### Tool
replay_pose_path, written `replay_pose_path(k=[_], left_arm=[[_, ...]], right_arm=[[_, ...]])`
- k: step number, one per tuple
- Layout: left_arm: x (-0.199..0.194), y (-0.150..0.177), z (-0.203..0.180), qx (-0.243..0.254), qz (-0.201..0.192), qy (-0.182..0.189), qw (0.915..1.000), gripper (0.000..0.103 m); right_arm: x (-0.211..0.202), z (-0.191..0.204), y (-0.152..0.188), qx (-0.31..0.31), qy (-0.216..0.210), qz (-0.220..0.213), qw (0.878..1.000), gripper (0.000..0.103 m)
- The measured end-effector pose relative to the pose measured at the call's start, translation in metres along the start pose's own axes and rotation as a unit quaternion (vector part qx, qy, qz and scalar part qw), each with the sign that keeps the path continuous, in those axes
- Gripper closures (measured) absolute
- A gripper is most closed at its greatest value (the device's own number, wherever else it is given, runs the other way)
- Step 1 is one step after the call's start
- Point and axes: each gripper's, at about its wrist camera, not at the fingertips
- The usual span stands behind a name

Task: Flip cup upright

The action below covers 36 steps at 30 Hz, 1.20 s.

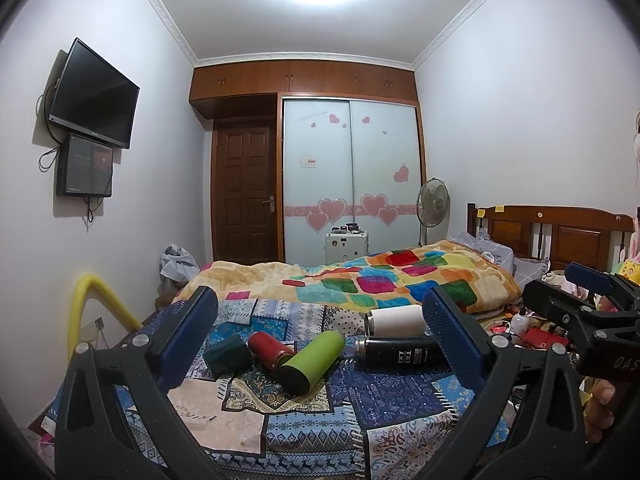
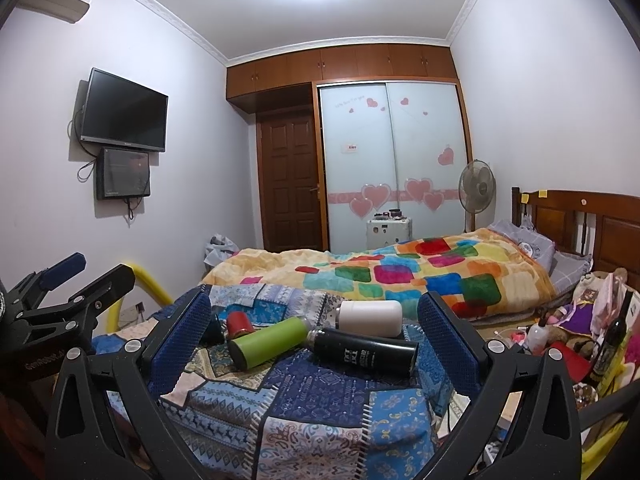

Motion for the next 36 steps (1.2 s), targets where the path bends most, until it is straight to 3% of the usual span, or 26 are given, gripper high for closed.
replay_pose_path(k=[36], left_arm=[[-0.0031,-0.0019,0.0005,-0.003,0.002,0.001,1.0,0.0]], right_arm=[[-0.0005,0.0007,0.0035,0.007,-0.011,-0.001,1.0,0.0]])
Point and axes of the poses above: each gripper's, at about its wrist camera, not at the fingertips, and x roughly the way its jaws point, z to its left, y to its underside, and after that the axes turned 1 degree about x, right-handed
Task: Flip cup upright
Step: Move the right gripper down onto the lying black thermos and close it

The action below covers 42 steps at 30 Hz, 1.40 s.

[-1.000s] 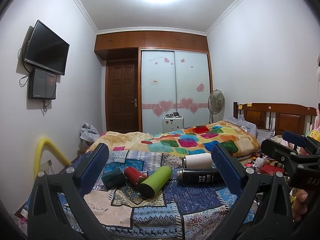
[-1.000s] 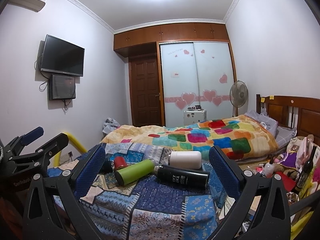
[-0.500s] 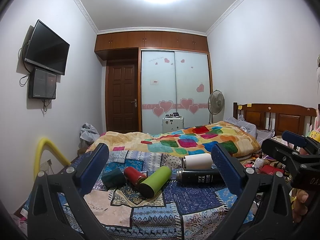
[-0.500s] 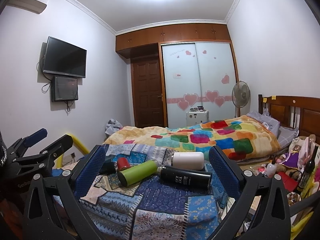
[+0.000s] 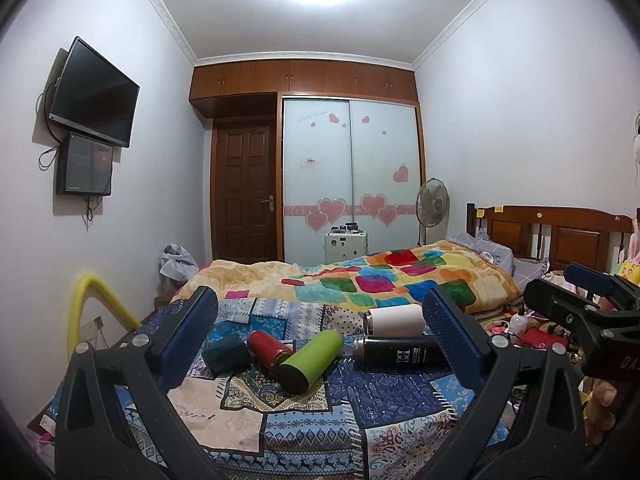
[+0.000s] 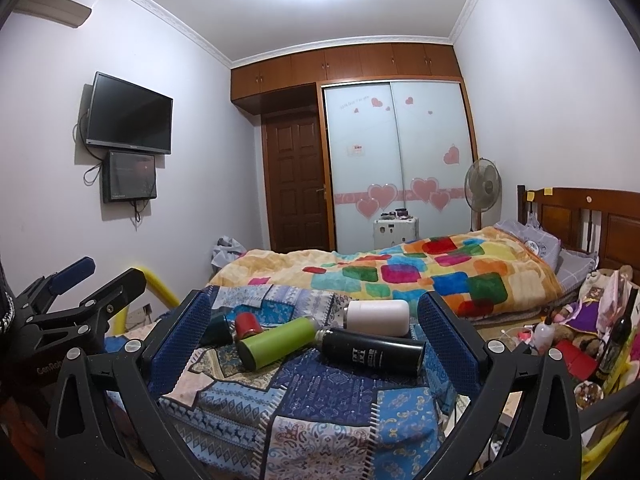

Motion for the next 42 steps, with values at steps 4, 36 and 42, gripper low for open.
replay_pose_path(k=[4,36,42], left_arm=[[0.002,0.0,0.0,-0.001,0.002,0.001,1.0,0.0],[0.193,0.096,0.015,-0.013,0.175,0.045,0.9835,0.014],[0.206,0.109,0.011,-0.009,0.189,0.053,0.9805,0.014]], right_arm=[[0.002,-0.001,0.001,0.0,0.001,0.004,1.0,0.0],[0.239,-0.086,0.062,-0.157,-0.016,0.322,0.934,0.002],[0.284,-0.096,0.084,-0.178,-0.057,0.409,0.893,0.004]])
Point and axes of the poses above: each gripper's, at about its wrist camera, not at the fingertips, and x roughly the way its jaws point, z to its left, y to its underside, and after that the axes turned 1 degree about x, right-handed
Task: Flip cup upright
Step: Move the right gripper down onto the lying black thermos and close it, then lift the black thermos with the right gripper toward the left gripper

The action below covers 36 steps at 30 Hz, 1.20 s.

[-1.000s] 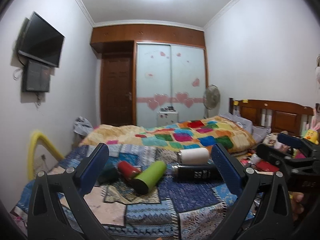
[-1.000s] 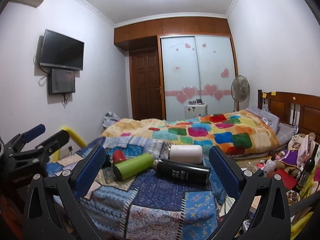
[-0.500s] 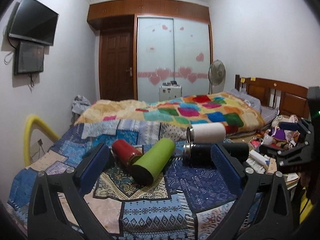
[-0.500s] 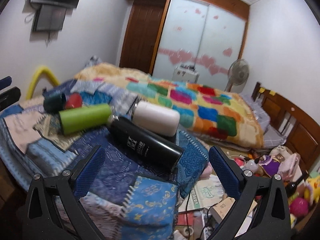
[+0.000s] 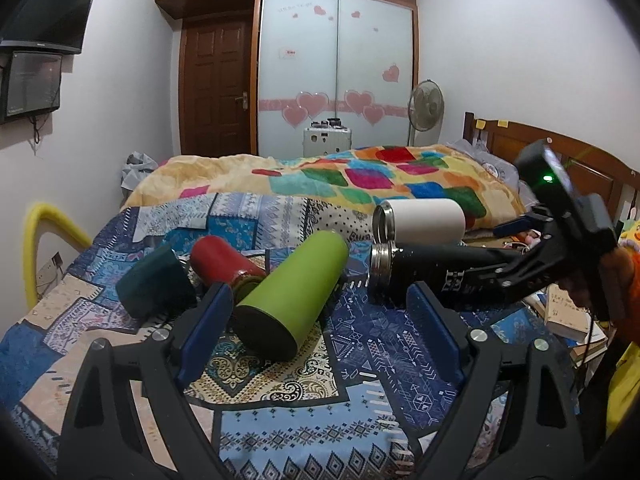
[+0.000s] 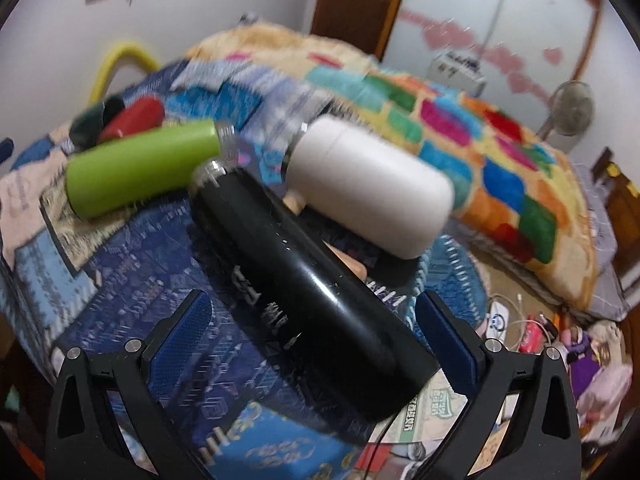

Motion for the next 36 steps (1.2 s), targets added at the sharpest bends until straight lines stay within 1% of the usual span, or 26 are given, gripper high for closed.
replay_pose_path(k=[2,3,6,9,10,13,14,15,20,22,24,30,33,36], left_arm=[[0.005,0.002,-0.002,0.002,0.004,0.002,1.0,0.014],[0.007,0.003,-0.003,0.003,0.005,0.003,1.0,0.014],[0.011,0.006,-0.006,0.003,0.007,0.007,1.0,0.014],[0.014,0.008,-0.01,0.004,0.009,0.008,0.9999,0.014],[0.016,0.007,-0.009,0.004,0.01,0.009,0.9999,0.014],[0.019,0.006,-0.013,0.008,0.012,0.01,0.9998,0.014],[0.019,0.007,-0.015,0.01,0.011,0.009,0.9999,0.014],[0.019,0.007,-0.016,0.01,0.011,0.009,0.9999,0.014],[0.021,0.01,-0.016,0.009,0.016,0.009,0.9998,0.014],[0.02,0.011,-0.014,0.012,0.017,0.005,0.9998,0.014],[0.021,0.011,-0.012,0.013,0.018,0.0,0.9998,0.014],[0.021,0.013,-0.002,-0.006,0.02,-0.004,0.9998,0.014],[0.019,0.013,0.0,-0.005,0.018,-0.009,0.9998,0.014],[0.016,0.011,0.004,-0.007,0.016,-0.012,0.9998,0.014]], right_arm=[[0.009,-0.005,-0.001,-0.003,-0.015,0.027,1.0,0.012],[0.014,-0.007,0.0,-0.004,-0.025,0.043,0.999,0.013],[0.014,-0.01,0.001,-0.014,-0.042,0.056,0.997,0.011],[0.015,-0.008,0.001,-0.025,-0.042,0.067,0.997,0.012],[0.014,-0.005,0.002,-0.029,-0.045,0.075,0.996,0.015],[0.01,0.002,0.003,-0.042,-0.071,0.088,0.993,0.029],[0.008,0.005,0.003,-0.043,-0.079,0.088,0.992,0.032],[0.011,0.005,0.002,-0.04,-0.083,0.087,0.992,0.033],[0.024,0.018,0.003,-0.039,-0.089,0.088,0.991,0.033],[0.025,0.016,-0.004,-0.039,-0.091,0.08,0.992,0.033],[0.025,0.017,-0.005,-0.037,-0.098,0.077,0.991,0.036],[0.024,0.023,-0.005,-0.018,-0.08,0.074,0.994,0.037],[0.021,0.022,-0.002,0.0,-0.084,0.077,0.994,0.038],[0.011,0.026,0.004,0.006,-0.078,0.07,0.994,0.039]])
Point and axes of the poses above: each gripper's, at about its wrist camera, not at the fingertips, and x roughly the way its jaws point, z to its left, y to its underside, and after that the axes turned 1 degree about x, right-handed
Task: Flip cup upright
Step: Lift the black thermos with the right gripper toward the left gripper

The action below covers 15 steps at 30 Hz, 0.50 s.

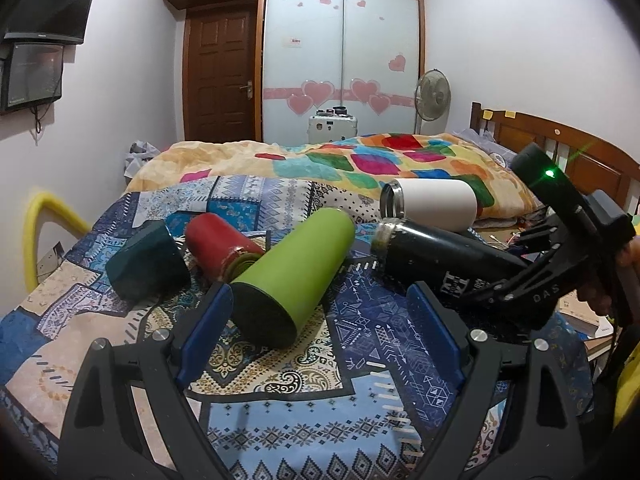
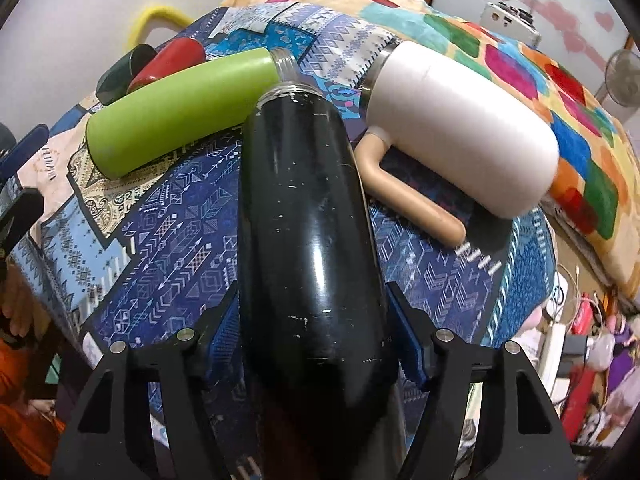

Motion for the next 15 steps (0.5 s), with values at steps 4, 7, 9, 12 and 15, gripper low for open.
replay_pose_path(k=[4,7,9,12,15], left_arm=[[-0.007,-0.002,0.003,-0.003,-0.004,-0.003,1.0,0.014],[-0.014,-0.004,0.004,-0.003,-0.008,-0.003,1.0,0.014],[-0.022,-0.006,0.003,-0.004,-0.012,-0.004,0.9999,0.014],[-0.033,-0.007,0.002,-0.002,-0.018,-0.008,0.9998,0.014],[-0.045,-0.008,0.005,-0.001,-0.023,-0.009,0.9997,0.014]], right_arm=[[-0.016,0.004,0.006,0.004,0.005,-0.015,1.0,0.039],[-0.032,0.011,0.011,0.002,0.017,-0.032,0.999,0.039],[-0.044,0.017,0.013,0.0,0.016,-0.045,0.999,0.039],[-0.063,0.028,0.016,-0.003,0.015,-0.064,0.998,0.039],[-0.075,0.04,0.02,-0.008,0.014,-0.08,0.997,0.039]])
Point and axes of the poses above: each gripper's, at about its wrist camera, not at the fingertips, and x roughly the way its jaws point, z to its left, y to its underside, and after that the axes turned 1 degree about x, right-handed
